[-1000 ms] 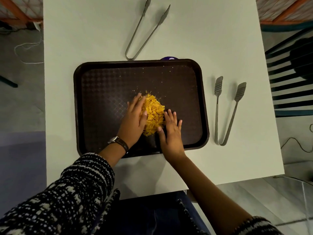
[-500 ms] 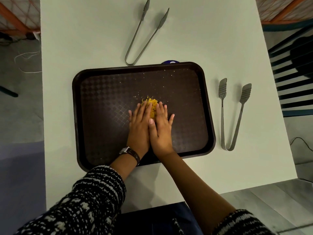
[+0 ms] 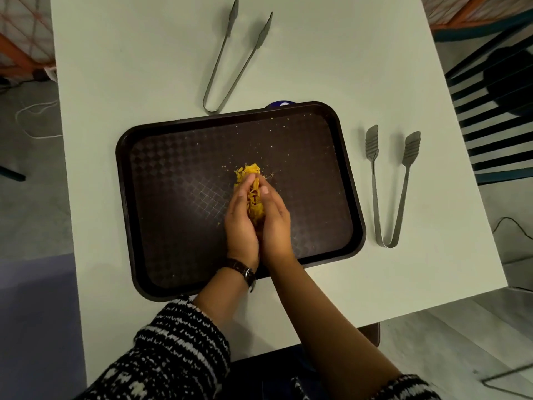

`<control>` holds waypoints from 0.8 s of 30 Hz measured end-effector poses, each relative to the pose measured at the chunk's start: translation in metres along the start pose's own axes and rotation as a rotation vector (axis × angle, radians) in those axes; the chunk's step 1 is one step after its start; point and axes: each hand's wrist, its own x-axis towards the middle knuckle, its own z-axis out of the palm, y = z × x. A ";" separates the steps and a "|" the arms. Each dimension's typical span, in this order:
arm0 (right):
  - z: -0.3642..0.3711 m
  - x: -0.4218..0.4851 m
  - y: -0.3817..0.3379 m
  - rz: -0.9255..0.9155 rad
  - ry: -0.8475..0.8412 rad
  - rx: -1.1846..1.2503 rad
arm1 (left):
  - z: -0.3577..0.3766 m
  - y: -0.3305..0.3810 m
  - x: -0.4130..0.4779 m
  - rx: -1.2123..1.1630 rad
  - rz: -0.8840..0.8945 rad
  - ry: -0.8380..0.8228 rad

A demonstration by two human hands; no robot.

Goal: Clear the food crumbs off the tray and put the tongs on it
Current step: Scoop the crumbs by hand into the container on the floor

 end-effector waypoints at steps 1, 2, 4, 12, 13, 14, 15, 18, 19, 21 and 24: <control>-0.001 0.001 -0.001 0.021 0.039 0.073 | 0.002 0.004 -0.001 -0.132 -0.079 -0.007; -0.002 0.002 -0.004 0.047 0.085 0.131 | 0.004 0.007 -0.002 -0.243 -0.162 -0.004; -0.002 0.003 -0.008 0.091 0.176 0.215 | 0.007 0.013 -0.002 -0.352 -0.264 0.003; 0.005 0.010 -0.022 0.170 0.242 0.440 | 0.016 0.029 0.001 -0.530 -0.349 0.010; 0.006 0.011 -0.024 0.163 0.240 0.445 | 0.018 0.032 0.001 -0.532 -0.342 0.014; 0.008 0.012 -0.027 0.158 0.233 0.455 | 0.019 0.035 0.002 -0.528 -0.335 0.018; 0.010 0.013 -0.028 0.158 0.227 0.464 | 0.020 0.037 0.002 -0.534 -0.333 0.015; 0.015 0.014 -0.030 0.159 0.198 0.492 | 0.022 0.046 0.001 -0.552 -0.322 0.003; 0.016 0.015 -0.030 0.160 0.196 0.496 | 0.022 0.048 0.001 -0.551 -0.319 0.004; 0.018 0.014 -0.033 0.155 0.203 0.493 | 0.022 0.051 0.001 -0.539 -0.308 0.008; 0.020 0.011 -0.038 0.143 0.185 0.498 | 0.023 0.054 -0.001 -0.527 -0.291 -0.001</control>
